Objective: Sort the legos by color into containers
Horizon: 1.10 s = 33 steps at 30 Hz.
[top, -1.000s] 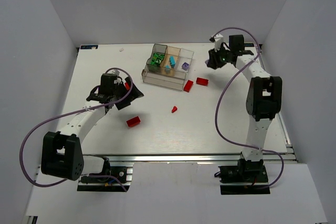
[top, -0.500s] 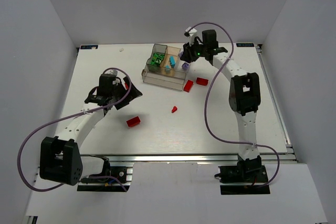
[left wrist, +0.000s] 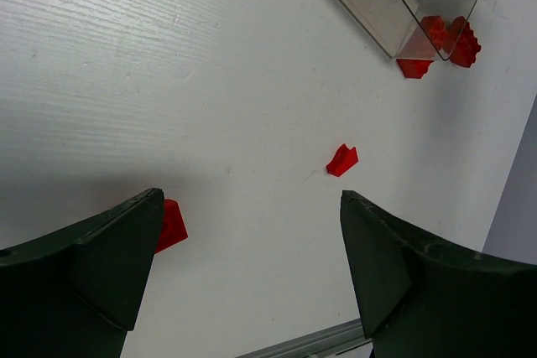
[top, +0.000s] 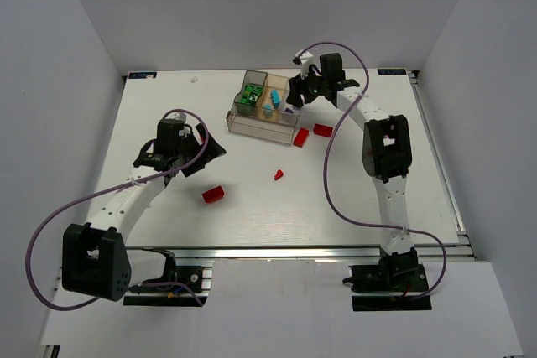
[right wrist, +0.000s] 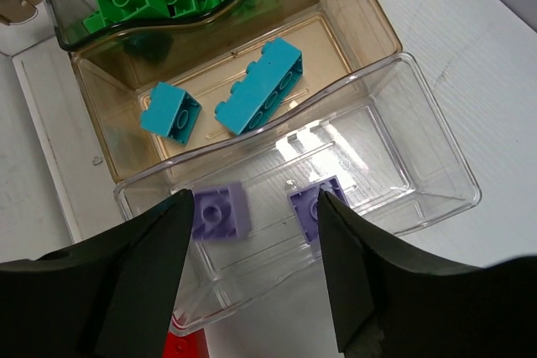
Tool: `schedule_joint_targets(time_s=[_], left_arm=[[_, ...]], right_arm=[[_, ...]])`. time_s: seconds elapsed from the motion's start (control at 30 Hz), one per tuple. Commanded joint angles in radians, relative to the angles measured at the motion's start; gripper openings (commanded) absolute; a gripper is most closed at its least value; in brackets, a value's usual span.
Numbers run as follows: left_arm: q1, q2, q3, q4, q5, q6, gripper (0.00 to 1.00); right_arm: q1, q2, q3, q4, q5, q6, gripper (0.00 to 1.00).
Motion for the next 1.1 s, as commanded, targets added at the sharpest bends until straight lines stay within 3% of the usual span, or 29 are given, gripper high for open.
schedule_joint_targets(time_s=[0.0, 0.13, 0.23, 0.3, 0.37, 0.43, 0.57, 0.67, 1.07], left_arm=[[-0.005, 0.004, 0.019, -0.011, 0.005, 0.016, 0.95], [-0.005, 0.008, 0.027, -0.033, -0.002, 0.021, 0.95], [-0.005, 0.002, 0.01, -0.028, -0.004, 0.016, 0.95], [-0.005, -0.001, -0.004, -0.025, 0.005, 0.01, 0.95], [-0.005, 0.002, -0.011, -0.016, 0.008, 0.01, 0.95], [-0.005, 0.007, -0.018, -0.008, 0.011, 0.006, 0.95], [-0.005, 0.028, -0.012, -0.002, 0.016, 0.01, 0.95], [-0.005, 0.04, 0.002, -0.008, 0.019, 0.019, 0.95], [-0.005, 0.013, -0.021, -0.004, 0.007, 0.007, 0.95]], right_arm=[[-0.005, -0.065, 0.034, 0.013, -0.033, -0.022, 0.66], [-0.041, -0.176, -0.052, -0.014, -0.146, -0.094, 0.66], [-0.092, -0.302, -0.183, -0.127, -0.326, -0.288, 0.7], [-0.113, -0.382, -0.245, -0.228, -0.396, -0.514, 0.72], [-0.135, -0.416, -0.3, -0.418, -0.422, -0.726, 0.76], [-0.147, -0.424, -0.345, -0.529, -0.389, -0.809, 0.77], [-0.153, -0.422, -0.438, -0.455, -0.266, -0.786, 0.79], [-0.147, -0.395, -0.465, -0.369, -0.177, -0.74, 0.86], [-0.144, -0.246, -0.36, -0.301, -0.047, -0.715, 0.88]])
